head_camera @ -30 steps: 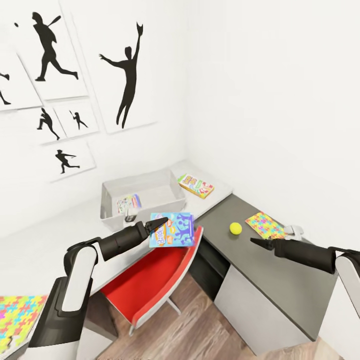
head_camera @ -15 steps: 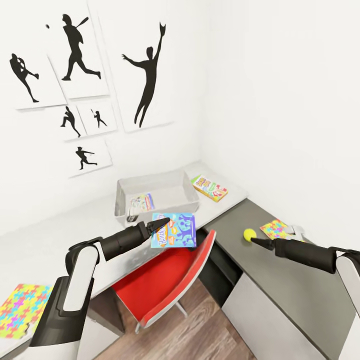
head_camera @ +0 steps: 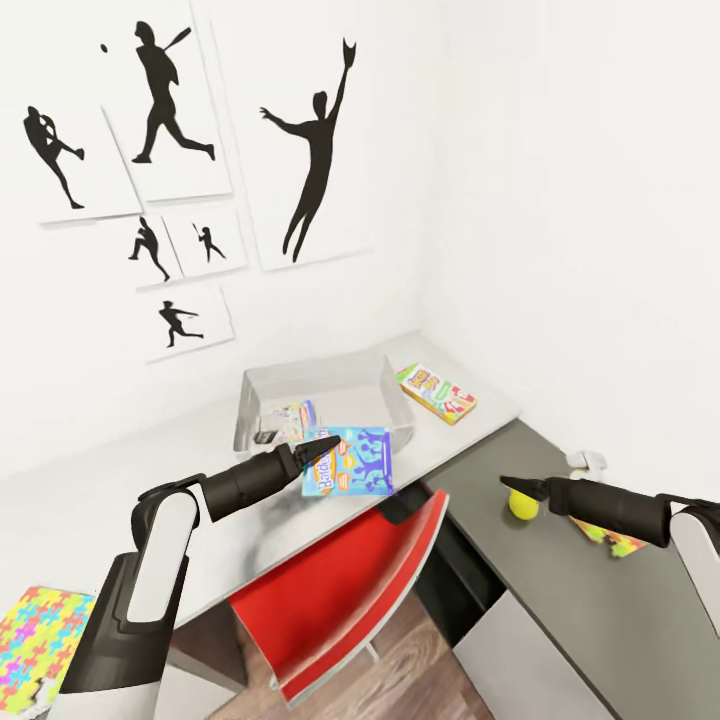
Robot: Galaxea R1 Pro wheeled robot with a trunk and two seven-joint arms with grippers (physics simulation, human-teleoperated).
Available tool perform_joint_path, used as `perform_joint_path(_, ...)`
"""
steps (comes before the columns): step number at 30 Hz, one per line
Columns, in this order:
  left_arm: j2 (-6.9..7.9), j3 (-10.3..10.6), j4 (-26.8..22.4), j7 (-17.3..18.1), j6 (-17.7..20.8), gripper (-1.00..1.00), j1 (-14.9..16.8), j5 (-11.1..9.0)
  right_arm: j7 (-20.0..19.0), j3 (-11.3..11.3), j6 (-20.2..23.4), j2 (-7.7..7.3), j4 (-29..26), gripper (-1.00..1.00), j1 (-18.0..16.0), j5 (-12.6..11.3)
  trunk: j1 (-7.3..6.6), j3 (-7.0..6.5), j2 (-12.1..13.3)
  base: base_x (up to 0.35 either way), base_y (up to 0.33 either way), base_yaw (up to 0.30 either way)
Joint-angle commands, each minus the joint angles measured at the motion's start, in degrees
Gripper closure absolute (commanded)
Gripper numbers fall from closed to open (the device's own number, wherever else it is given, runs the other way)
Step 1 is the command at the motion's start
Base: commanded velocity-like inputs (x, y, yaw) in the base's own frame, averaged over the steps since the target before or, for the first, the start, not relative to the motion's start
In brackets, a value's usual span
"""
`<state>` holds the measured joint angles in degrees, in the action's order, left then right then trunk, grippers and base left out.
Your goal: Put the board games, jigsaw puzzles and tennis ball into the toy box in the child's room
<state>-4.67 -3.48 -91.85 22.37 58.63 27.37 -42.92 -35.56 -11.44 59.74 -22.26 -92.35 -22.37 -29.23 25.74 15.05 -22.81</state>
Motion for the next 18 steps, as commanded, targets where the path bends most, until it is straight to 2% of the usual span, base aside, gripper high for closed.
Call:
perform_joint_path(1,-0.08,-0.1,0.0,0.5,0.4,1.0,0.1,0.2,-0.4,-0.1,0.3,-0.02,0.0,-1.0,0.0,0.3,0.04,0.11,-0.1,0.052,-0.007,0.269)
perform_joint_path(12,-0.08,0.2,0.0,0.5,0.4,1.0,0.1,0.2,-0.4,0.1,0.3,0.0,0.0,-1.0,0.0,0.3,0.04,0.11,-0.1,0.022,-0.003,0.278)
perform_joint_path(18,-0.08,0.2,0.0,0.5,0.4,1.0,0.1,0.2,-0.4,0.0,0.3,0.0,0.0,-1.0,0.0,0.3,0.04,0.11,-0.1,0.003,0.0,0.215)
